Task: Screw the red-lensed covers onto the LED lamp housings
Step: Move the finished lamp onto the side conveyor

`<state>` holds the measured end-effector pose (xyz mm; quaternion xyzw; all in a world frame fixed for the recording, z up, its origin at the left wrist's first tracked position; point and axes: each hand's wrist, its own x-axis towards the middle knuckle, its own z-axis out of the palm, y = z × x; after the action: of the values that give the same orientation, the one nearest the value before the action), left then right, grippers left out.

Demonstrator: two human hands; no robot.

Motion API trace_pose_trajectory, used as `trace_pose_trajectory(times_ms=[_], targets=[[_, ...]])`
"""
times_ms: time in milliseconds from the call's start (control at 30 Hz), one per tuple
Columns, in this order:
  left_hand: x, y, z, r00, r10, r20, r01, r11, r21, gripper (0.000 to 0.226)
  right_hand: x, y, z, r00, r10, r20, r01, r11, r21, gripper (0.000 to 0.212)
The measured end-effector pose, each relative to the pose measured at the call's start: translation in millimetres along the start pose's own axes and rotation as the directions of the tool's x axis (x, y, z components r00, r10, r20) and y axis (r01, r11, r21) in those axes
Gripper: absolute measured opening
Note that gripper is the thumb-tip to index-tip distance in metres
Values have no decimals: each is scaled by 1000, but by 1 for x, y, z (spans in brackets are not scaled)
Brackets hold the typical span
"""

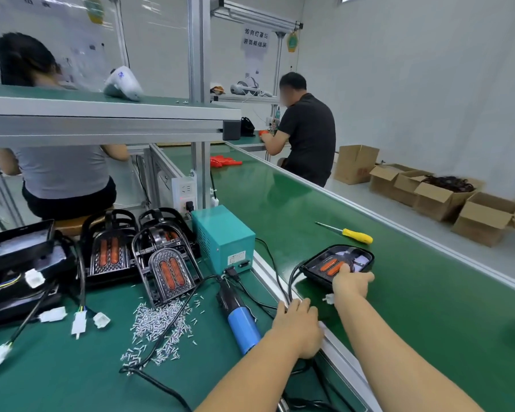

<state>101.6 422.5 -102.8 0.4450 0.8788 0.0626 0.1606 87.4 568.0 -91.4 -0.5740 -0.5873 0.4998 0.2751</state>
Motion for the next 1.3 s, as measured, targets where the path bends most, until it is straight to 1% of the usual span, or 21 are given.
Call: trace_pose_trajectory(times_ms=[100,167,267,333,367,433,500,567,633,700,767,867,933,1000,1067,1133,1200,1300], targets=[[0,-5,1,1000,5,-5,-4,999,35,59,8,-4,-4,998,-24,-61,16,992,-126,54],[-1,-8,0,1000,-2,0,2,999,39,62,10,-6,-4,994,-81,-71,62,970,-236,55],[-6,-12,-4,1000,-1,-13,1,1000,13,63,7,-7,-3,982,-179,-53,133,868,-478,63],[-11,-17,-8,999,3,-44,-4,1000,-16,62,3,-9,-4,970,-242,-33,178,794,-581,68],[-15,-21,-12,998,-1,-62,-1,1000,-27,61,0,-10,-3,961,-277,-16,209,761,-614,67],[-24,-31,-19,995,-19,-96,16,999,-35,58,-10,-15,0,936,-350,43,292,702,-650,60],[-35,-46,-25,990,-53,-129,50,998,-30,56,-29,-21,9,899,-417,132,395,645,-655,57],[-49,-61,-29,980,-101,-173,97,995,-31,53,-55,-26,21,847,-480,228,502,583,-639,57],[-62,-76,-33,954,-159,-255,146,987,-69,50,-85,-30,33,779,-538,322,607,519,-602,57],[-78,-92,-38,899,-222,-378,178,973,-148,46,-116,-33,44,701,-597,391,697,455,-554,58],[-94,-109,-43,820,-289,-494,185,951,-249,42,-147,-36,52,611,-655,445,778,391,-492,58],[-122,-131,-47,707,-412,-575,178,890,-419,36,-189,-37,62,464,-711,528,877,285,-386,59],[-143,-145,-50,631,-474,-614,191,862,-469,33,-216,-36,71,363,-714,599,927,214,-307,59],[-164,-160,-52,553,-522,-650,228,845,-484,35,-241,-33,81,263,-690,674,964,156,-216,59],[-184,-177,-56,491,-551,-674,281,833,-476,35,-265,-27,93,179,-640,748,984,110,-141,60],[-203,-194,-59,430,-576,-695,373,815,-445,36,-285,-20,105,100,-576,811,995,51,-86,63],[-219,-210,-62,356,-594,-722,484,778,-402,40,-303,-13,117,37,-525,850,999,0,-44,65],[-238,-235,-70,257,-556,-790,608,729,-315,51,-326,-9,133,-31,-485,874,999,-34,17,67]])
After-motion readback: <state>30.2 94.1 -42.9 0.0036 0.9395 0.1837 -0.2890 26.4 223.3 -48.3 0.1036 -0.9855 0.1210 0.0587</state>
